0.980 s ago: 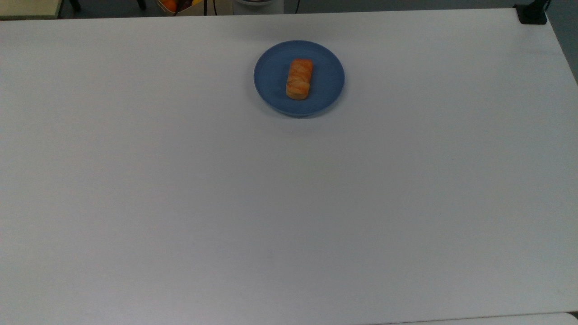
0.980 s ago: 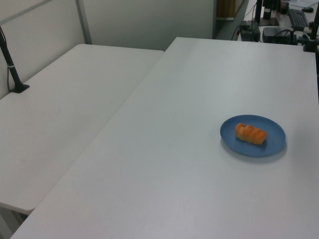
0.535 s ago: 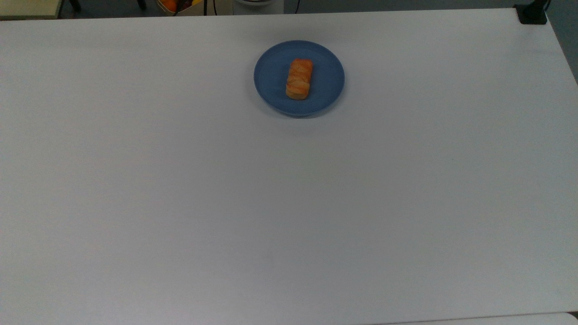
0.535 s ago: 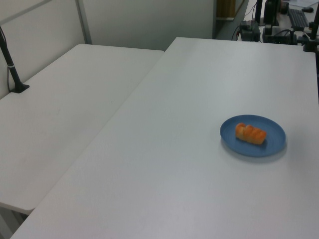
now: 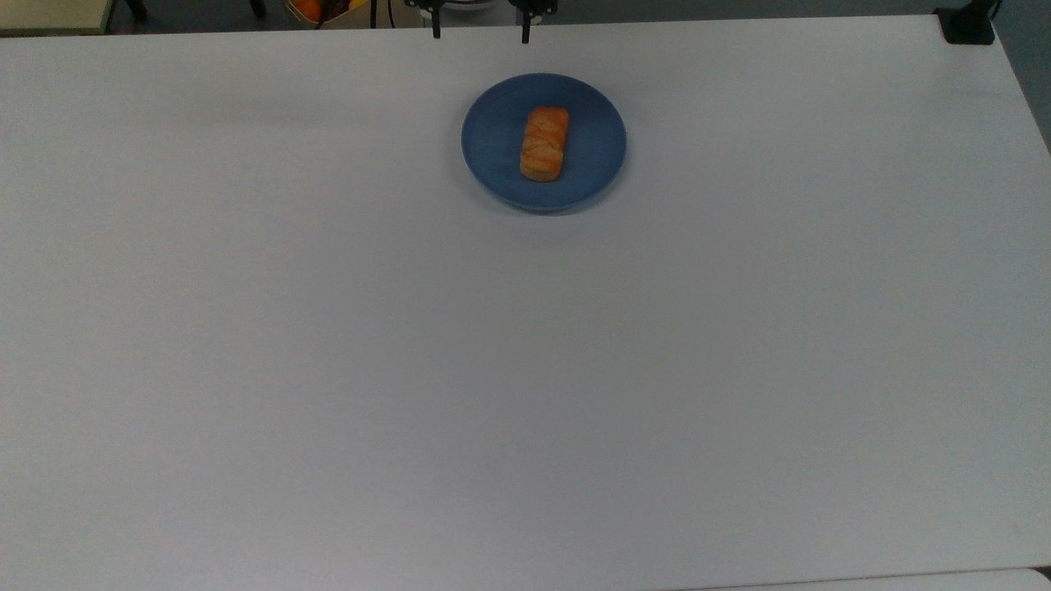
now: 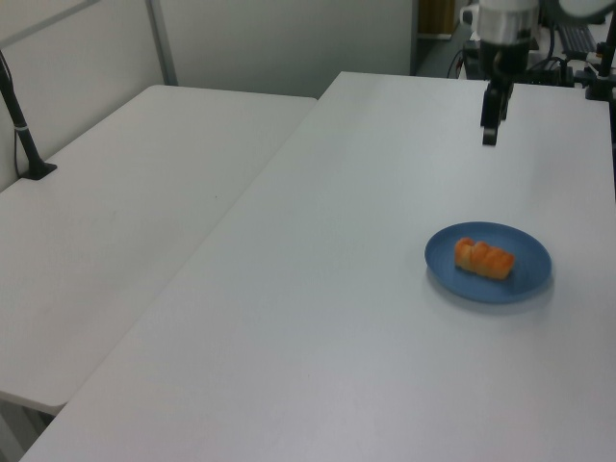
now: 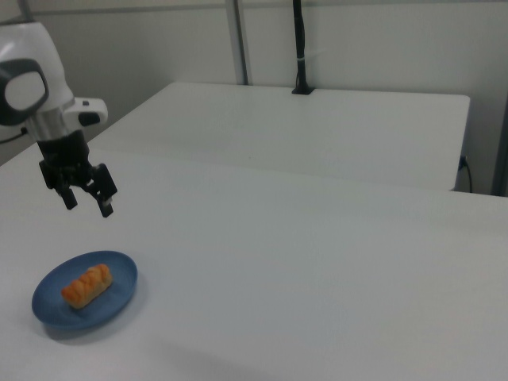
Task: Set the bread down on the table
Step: 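Move the open gripper over the orange bread roll on the blue plate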
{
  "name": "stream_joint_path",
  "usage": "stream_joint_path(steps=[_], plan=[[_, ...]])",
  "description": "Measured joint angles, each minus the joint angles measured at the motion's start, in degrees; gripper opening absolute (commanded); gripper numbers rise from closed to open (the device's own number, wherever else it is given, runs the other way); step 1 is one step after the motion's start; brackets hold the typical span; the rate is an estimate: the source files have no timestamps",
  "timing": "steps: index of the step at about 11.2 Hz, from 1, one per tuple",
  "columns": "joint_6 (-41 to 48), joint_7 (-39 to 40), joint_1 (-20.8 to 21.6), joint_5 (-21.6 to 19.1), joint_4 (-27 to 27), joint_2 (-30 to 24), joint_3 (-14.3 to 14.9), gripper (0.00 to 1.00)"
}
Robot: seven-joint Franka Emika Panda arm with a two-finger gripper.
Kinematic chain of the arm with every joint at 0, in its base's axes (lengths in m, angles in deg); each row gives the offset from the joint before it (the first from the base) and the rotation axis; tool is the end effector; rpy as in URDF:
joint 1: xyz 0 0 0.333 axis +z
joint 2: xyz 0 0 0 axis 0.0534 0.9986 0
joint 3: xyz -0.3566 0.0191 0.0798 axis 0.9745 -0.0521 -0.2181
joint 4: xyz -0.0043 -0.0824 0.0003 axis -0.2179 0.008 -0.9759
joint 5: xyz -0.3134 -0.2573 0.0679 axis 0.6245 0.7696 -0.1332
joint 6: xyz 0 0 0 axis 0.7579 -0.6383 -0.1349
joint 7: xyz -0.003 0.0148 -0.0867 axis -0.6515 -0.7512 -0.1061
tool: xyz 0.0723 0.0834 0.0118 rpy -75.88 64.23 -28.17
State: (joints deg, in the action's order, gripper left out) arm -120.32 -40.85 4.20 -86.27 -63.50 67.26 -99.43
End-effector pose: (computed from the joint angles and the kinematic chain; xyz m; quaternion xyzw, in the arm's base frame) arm 0.5048 0.0994 0.5587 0.9993 0.0271 0.0013 0.0275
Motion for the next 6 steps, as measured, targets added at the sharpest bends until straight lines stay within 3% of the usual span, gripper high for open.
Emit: stream_joint_path(steps=[6], plan=[[-10.84, -5.67, 3.09, -0.01, -8.79, 3.53, -0.78, 1.00]])
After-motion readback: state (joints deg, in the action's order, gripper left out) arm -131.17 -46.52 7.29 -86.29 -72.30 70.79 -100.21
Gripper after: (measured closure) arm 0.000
